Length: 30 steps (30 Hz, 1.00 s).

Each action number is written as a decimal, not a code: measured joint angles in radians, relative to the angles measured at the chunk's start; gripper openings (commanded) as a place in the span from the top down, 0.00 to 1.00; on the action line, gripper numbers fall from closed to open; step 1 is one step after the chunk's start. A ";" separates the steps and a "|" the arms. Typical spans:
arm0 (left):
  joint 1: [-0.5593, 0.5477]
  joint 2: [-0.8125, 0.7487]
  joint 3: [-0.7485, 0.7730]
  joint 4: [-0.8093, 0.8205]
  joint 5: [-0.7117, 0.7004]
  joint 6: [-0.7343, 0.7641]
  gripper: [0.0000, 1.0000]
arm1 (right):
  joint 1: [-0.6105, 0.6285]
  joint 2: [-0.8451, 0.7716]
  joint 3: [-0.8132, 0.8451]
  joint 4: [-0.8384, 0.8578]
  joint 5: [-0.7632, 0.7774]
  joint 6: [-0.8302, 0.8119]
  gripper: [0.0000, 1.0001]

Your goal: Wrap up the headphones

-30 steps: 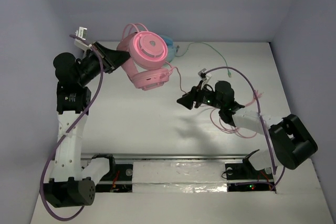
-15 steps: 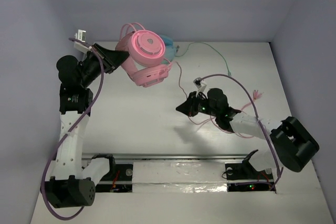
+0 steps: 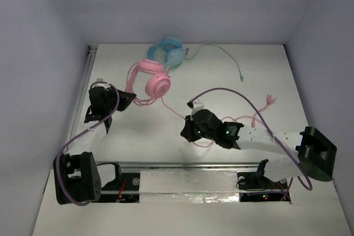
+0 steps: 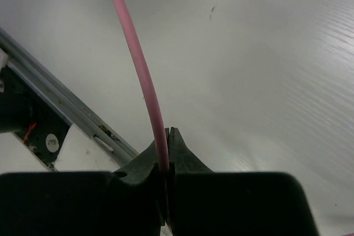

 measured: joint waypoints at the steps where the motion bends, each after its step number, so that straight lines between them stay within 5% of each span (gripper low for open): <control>1: 0.001 -0.002 -0.036 0.002 -0.022 -0.015 1.00 | 0.019 0.012 0.024 -0.031 0.023 0.000 1.00; 11: -0.045 -0.154 -0.087 -0.009 -0.266 0.040 1.00 | 0.221 0.149 0.322 -0.325 0.212 -0.047 1.00; 18: -0.279 -0.193 -0.086 -0.115 -0.470 0.167 1.00 | 0.262 0.116 0.499 -0.486 0.259 -0.139 1.00; 30: -0.426 -0.154 0.104 -0.415 -0.473 0.434 1.00 | 0.257 0.118 0.654 -0.700 0.379 -0.312 1.00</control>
